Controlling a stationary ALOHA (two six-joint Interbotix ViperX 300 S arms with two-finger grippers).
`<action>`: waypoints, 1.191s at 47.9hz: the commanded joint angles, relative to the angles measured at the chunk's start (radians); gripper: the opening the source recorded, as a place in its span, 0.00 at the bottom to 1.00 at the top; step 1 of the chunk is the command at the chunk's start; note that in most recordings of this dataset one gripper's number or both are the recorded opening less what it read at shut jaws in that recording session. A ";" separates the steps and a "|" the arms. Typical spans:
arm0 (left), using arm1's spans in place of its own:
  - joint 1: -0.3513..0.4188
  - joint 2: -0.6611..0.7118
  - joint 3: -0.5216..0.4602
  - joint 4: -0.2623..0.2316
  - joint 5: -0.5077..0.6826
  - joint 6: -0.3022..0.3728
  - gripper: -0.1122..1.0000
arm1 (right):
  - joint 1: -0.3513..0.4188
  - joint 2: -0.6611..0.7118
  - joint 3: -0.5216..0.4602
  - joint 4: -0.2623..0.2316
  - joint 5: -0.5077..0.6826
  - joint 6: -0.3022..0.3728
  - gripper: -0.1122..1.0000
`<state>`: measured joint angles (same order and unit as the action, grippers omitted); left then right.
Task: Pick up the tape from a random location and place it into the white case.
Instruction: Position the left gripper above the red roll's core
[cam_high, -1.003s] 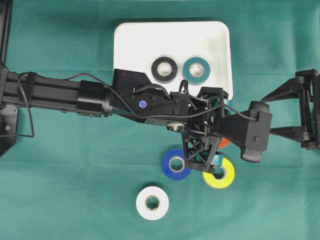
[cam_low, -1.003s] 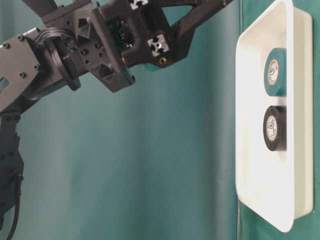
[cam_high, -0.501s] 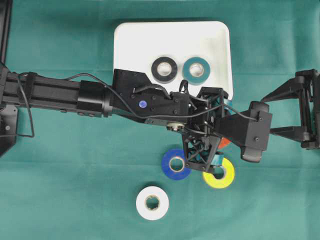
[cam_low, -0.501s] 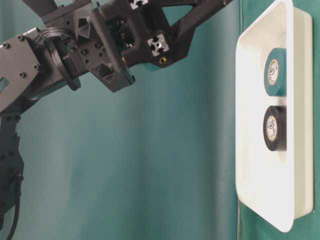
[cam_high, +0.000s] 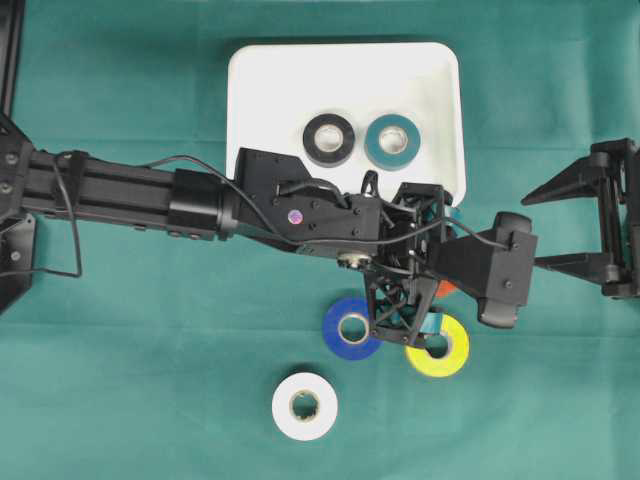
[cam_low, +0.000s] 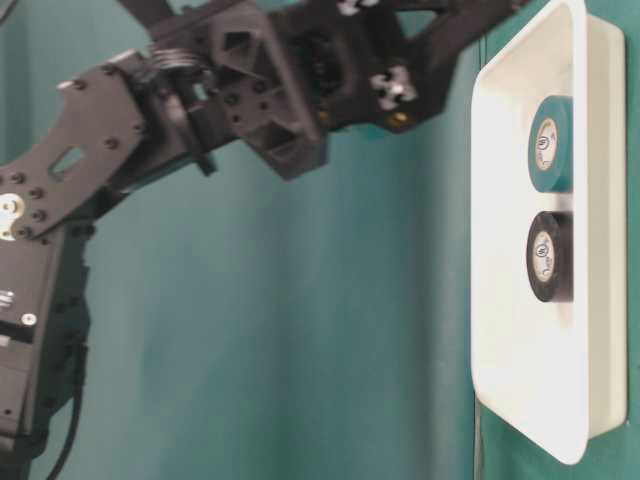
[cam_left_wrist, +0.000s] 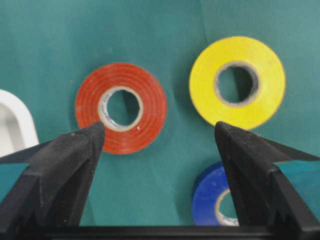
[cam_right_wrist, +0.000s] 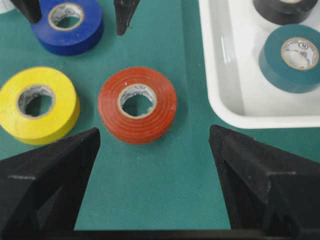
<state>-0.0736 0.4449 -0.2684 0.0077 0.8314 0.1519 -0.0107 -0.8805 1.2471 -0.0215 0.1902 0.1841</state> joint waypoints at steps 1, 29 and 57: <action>-0.002 -0.018 -0.005 0.002 -0.017 -0.002 0.86 | 0.002 0.006 -0.020 -0.002 -0.003 -0.002 0.86; 0.011 0.101 0.008 0.014 -0.064 0.003 0.86 | 0.002 0.006 -0.018 -0.003 -0.003 -0.002 0.86; 0.021 0.143 0.002 0.017 -0.074 0.044 0.86 | 0.002 0.009 -0.015 -0.003 -0.003 -0.002 0.86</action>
<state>-0.0537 0.6044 -0.2485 0.0215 0.7639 0.1963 -0.0107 -0.8790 1.2456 -0.0230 0.1917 0.1841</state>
